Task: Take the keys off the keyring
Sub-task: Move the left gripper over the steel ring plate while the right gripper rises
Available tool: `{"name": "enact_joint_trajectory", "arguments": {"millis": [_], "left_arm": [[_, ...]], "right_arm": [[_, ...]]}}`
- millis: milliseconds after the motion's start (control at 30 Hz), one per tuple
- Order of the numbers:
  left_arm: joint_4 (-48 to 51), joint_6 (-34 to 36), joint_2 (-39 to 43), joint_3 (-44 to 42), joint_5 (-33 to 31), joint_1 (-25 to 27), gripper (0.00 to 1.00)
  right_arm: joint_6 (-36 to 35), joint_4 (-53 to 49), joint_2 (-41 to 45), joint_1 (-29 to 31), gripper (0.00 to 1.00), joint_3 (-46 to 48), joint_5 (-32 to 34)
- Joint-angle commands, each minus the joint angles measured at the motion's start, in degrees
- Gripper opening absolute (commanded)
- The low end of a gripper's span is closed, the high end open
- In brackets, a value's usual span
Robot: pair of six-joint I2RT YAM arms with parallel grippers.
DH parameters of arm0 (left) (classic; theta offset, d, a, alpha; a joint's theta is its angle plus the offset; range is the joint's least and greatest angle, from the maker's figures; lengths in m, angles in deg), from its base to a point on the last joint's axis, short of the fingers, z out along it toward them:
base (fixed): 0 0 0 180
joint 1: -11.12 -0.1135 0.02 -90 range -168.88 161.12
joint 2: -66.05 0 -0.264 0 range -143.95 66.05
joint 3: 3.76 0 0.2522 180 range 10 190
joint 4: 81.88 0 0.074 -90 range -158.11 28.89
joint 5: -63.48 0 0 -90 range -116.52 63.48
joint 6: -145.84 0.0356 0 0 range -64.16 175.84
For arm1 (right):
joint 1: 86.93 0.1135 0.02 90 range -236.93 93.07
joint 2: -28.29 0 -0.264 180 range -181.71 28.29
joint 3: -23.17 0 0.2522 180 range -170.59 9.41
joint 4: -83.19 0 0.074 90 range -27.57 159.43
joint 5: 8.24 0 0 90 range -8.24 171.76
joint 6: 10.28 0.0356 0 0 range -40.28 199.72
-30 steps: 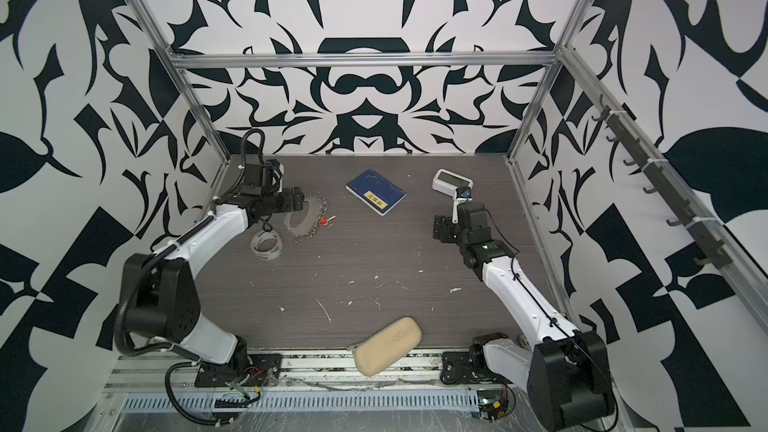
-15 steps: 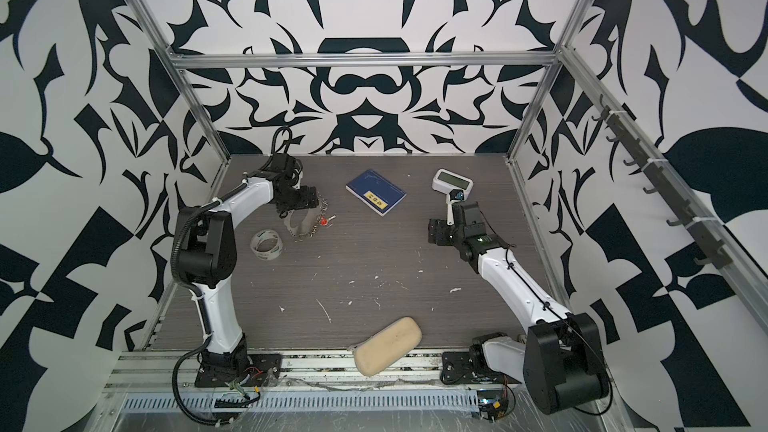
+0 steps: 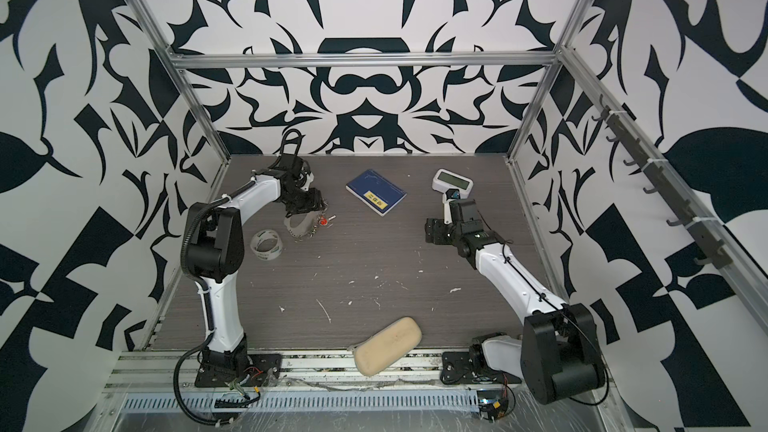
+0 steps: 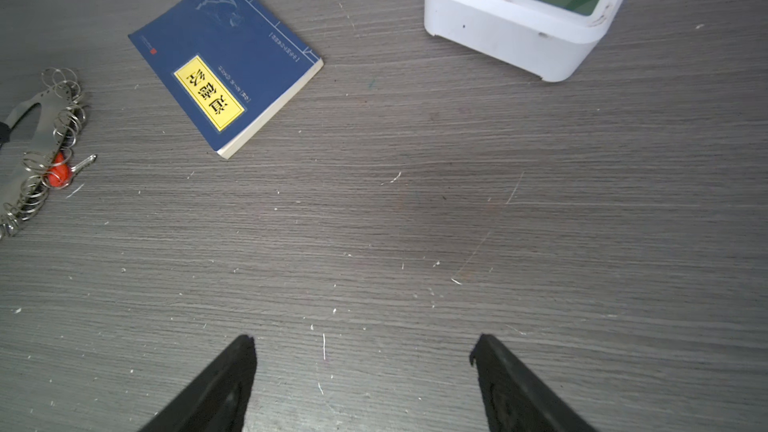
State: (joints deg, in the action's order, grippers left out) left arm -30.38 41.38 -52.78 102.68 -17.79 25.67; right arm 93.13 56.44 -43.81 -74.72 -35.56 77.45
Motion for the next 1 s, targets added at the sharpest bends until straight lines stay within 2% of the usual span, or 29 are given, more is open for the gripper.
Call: {"name": "enact_joint_trajectory", "arguments": {"millis": [0,300,700,967], "left_arm": [[5.8,-2.2,-1.1,1.7,-3.3,0.6,0.54],[10.9,-8.0,-5.0,5.7,-8.2,1.5,0.44],[12.6,-10.6,-7.8,10.0,-8.3,3.3,0.37],[14.2,-11.1,-7.8,9.9,-8.7,3.7,0.31]], "right_arm": [[-0.4,1.1,0.2,0.5,0.86,-2.9,-0.3],[-1.8,0.5,0.0,0.9,0.86,-4.1,1.2],[-3.4,0.1,0.5,1.0,0.87,-3.4,2.1],[-5.3,-0.3,1.3,1.0,0.88,-3.0,3.1]]}}
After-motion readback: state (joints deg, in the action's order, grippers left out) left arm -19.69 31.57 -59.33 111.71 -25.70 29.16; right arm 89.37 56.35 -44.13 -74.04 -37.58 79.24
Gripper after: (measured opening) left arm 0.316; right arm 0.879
